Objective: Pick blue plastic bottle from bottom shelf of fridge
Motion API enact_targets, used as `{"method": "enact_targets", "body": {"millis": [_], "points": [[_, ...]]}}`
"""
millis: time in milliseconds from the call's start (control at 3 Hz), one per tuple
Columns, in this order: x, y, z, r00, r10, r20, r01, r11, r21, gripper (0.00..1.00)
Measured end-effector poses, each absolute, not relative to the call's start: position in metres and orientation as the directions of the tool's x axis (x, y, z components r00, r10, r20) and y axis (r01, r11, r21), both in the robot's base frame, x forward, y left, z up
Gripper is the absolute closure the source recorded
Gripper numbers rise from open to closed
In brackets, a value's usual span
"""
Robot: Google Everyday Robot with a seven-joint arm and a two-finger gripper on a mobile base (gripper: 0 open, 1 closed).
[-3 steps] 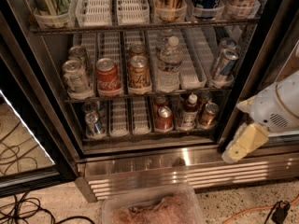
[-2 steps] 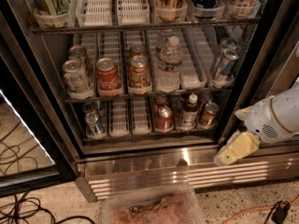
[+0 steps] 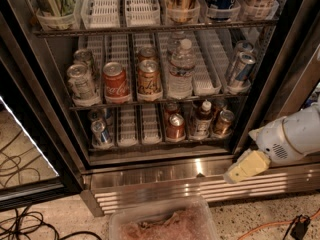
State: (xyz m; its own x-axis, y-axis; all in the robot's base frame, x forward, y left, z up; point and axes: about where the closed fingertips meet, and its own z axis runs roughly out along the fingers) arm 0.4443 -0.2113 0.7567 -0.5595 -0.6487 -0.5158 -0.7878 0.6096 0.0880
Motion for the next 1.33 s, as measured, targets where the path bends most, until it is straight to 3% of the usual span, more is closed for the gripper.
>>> {"method": "enact_targets", "body": {"millis": [333, 667, 1333], "points": [[0.435, -0.206, 0.698, -0.648, -0.545, -0.533, -0.723, 0.661, 0.203, 0.0], [0.425, -0.197, 0.66, -0.683, -0.476, -0.554, -0.671, 0.708, 0.22, 0.0], [0.427, -0.154, 0.64, -0.64, -0.426, -0.64, -0.624, 0.774, 0.108, 0.0]]}}
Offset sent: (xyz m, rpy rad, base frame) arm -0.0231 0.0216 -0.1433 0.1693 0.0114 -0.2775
